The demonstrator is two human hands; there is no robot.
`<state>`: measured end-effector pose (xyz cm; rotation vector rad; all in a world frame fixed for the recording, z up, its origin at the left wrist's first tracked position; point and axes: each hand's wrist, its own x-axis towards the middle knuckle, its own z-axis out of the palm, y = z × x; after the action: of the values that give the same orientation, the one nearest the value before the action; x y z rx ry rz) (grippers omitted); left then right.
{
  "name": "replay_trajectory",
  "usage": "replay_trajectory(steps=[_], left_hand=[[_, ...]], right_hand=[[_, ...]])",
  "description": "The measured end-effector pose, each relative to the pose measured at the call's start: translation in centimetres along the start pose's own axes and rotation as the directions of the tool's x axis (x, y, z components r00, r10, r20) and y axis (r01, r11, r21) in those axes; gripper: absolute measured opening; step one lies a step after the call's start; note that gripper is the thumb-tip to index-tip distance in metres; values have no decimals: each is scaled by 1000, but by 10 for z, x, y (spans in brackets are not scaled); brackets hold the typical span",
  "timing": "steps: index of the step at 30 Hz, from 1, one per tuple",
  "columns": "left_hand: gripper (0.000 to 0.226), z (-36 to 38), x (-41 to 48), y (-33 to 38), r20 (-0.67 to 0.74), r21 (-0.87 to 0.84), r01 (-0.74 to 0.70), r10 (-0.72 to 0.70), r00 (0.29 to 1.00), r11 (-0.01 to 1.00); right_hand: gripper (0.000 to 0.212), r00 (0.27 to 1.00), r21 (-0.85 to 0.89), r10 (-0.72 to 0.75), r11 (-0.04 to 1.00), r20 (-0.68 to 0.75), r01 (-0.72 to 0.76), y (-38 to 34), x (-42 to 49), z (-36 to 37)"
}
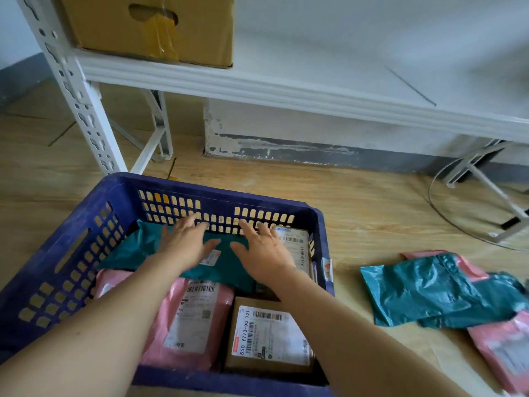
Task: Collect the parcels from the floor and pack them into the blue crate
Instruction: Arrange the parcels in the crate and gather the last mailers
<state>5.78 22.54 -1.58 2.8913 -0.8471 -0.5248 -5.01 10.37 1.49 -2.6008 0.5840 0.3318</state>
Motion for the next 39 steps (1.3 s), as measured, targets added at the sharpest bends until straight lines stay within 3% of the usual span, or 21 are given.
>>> replay_trajectory(steps=[9, 17, 26, 32, 36, 39], left_hand=[[52, -46, -50, 102, -132, -75, -268, 257, 958, 961], [45, -85, -109, 186, -189, -138, -432, 404, 895, 891], [43, -68, -172, 279, -295, -376, -468, 376, 878, 799], [47, -38, -178, 276, -201, -160, -517, 485, 851, 841], [48, -29, -183, 277, -140, -125, -506, 489, 861, 854], [48, -26, -190, 291, -127, -88, -560, 548, 827, 824]], right_hand=[[51, 964, -12, 83, 996, -254, -89, 52, -88, -62], [44, 895, 12, 218, 973, -389, -231, 101, -171, -114], [43, 797, 131, 355, 933, -489, -335, 141, -233, -131], [35, 750, 237, 520, 854, -409, -463, 178, -260, -107], [32, 754, 225, 532, 847, -386, -482, 186, -272, -104], [29, 763, 206, 525, 851, -376, -484, 184, -283, -102]])
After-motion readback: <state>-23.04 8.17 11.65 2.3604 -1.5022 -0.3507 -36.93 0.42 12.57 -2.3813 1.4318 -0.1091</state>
